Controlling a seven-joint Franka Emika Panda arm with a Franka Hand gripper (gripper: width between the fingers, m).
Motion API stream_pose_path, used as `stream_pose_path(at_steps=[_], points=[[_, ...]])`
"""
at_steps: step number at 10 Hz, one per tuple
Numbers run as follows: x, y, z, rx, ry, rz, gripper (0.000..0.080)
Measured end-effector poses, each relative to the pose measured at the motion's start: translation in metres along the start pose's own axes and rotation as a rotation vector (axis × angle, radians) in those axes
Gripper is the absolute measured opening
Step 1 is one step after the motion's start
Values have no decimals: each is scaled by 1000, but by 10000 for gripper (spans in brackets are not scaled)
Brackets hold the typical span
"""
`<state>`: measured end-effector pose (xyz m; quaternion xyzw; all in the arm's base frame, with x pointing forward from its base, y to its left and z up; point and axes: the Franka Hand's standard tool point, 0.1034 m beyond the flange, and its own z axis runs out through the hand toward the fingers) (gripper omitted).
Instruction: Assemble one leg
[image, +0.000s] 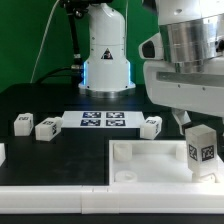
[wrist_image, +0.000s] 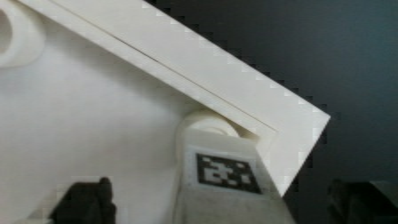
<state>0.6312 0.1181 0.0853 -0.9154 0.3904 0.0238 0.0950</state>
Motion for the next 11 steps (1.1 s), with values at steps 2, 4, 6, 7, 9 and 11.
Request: stream_pose_path(at_steps=[2, 4, 6, 7, 9, 11], points=[[5, 4, 0, -3, -4, -289, 647], [8, 7, 0, -4, -5, -485, 649], [3, 2, 1, -44, 22, -739, 649], [0, -1, 1, -67, 27, -840, 649], [2, -2, 1, -69, 42, -989, 649], [1, -2, 1, -69, 41, -988, 524]])
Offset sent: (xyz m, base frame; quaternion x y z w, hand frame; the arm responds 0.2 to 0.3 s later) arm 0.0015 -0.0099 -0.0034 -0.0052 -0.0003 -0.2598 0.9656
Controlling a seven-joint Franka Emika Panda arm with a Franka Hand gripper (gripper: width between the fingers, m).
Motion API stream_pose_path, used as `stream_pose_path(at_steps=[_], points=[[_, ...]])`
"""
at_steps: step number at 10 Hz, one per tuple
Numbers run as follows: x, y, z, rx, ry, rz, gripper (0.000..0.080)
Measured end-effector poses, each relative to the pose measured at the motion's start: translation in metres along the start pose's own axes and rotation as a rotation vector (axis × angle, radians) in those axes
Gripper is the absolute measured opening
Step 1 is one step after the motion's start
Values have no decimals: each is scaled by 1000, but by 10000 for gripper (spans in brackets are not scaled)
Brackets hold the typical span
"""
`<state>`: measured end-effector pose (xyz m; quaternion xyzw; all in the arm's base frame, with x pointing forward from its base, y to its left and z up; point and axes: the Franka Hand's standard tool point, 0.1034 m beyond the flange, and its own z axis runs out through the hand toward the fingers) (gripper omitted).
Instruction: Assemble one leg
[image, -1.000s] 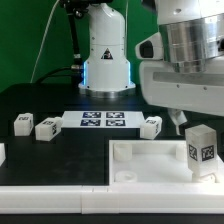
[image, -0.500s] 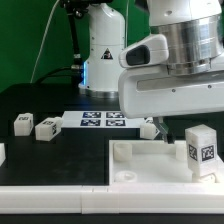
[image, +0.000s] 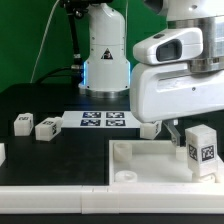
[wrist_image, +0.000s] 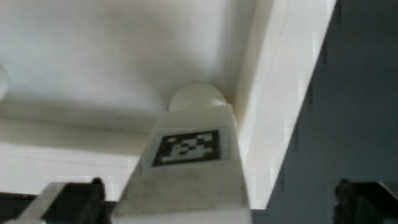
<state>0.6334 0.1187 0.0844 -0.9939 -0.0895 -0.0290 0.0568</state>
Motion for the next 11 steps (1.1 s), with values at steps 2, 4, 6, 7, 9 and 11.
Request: stream_pose_path(at_steps=[2, 4, 6, 7, 9, 11], points=[[0, 0, 0, 0, 0, 0, 339], [0, 2, 0, -1, 0, 29, 293], [0, 3, 0, -1, 0, 66, 293], [0, 3, 0, 3, 1, 155, 293], [0, 5, 2, 25, 10, 452, 293], [-1, 6, 2, 56, 31, 766, 293]])
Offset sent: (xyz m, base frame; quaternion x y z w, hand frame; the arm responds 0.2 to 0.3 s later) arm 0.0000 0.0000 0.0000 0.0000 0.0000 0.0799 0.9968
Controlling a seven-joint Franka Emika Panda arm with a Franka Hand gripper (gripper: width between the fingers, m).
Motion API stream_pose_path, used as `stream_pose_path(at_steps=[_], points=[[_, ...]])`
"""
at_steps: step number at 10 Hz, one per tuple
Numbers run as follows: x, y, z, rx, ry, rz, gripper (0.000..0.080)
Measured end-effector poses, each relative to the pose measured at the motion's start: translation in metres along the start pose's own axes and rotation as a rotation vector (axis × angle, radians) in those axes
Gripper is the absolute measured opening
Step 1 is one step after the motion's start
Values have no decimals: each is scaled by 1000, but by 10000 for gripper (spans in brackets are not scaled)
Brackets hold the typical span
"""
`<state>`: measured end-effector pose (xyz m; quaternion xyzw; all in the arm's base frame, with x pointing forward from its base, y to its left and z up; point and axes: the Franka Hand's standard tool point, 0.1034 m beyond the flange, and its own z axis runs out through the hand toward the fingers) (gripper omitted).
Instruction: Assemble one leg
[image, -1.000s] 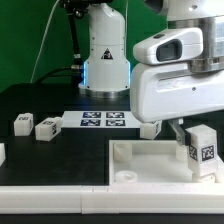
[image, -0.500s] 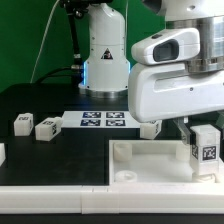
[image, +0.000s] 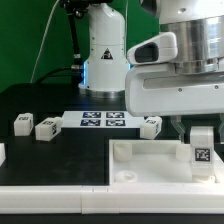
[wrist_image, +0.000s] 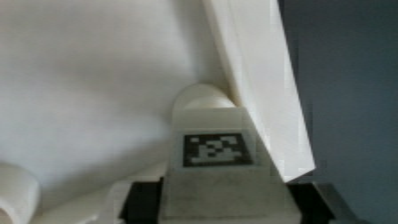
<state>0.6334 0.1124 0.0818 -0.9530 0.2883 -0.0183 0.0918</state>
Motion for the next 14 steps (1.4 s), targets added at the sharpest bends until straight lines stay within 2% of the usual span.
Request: stream_pose_path(at_steps=[3, 6, 7, 8, 9, 10, 11, 14], points=[[-4, -2, 1, 1, 13, 404, 293], [-4, -3, 1, 10, 6, 568, 293], [-4, -3, 1, 10, 6, 550, 293], [-4, -3, 2, 9, 6, 517, 376], [-4, -3, 2, 9, 6, 516, 513], [-5, -4, 1, 6, 2, 442, 513], [-3, -5, 0, 7, 3, 295, 620], [2, -7, -2, -1, -16, -118, 648]])
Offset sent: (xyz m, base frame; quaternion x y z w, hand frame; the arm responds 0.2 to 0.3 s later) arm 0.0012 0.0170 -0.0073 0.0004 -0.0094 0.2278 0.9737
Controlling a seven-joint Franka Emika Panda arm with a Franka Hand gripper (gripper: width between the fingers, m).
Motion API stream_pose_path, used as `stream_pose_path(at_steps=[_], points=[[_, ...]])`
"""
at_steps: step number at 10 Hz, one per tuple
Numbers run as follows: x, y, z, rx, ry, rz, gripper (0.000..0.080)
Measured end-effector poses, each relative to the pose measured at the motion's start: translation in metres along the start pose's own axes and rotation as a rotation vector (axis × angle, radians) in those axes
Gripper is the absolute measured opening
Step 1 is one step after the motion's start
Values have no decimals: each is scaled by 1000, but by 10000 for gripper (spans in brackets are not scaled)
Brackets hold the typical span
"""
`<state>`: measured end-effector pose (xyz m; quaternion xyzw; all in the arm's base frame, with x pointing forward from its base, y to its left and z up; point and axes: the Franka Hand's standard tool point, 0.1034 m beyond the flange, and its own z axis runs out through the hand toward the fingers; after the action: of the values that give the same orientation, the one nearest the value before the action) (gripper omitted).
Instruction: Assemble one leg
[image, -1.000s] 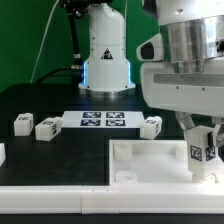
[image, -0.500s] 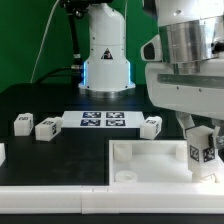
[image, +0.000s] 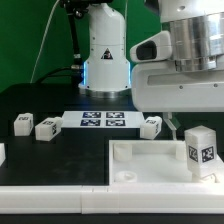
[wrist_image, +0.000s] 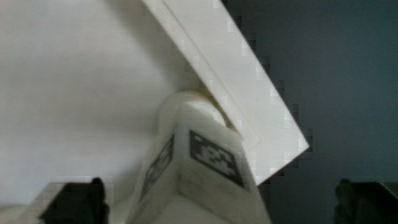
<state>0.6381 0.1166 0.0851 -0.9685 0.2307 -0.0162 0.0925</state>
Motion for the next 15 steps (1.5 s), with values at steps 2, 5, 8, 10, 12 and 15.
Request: stream_pose_path(at_steps=[2, 5, 8, 10, 12, 15], points=[[2, 2, 0, 0, 1, -203, 649], [2, 2, 1, -4, 12, -450, 649], [3, 3, 1, -4, 12, -490, 381], [3, 4, 1, -4, 13, -472, 290], [3, 4, 1, -1, 12, -424, 290], [5, 8, 3, 6, 24, 91, 290]])
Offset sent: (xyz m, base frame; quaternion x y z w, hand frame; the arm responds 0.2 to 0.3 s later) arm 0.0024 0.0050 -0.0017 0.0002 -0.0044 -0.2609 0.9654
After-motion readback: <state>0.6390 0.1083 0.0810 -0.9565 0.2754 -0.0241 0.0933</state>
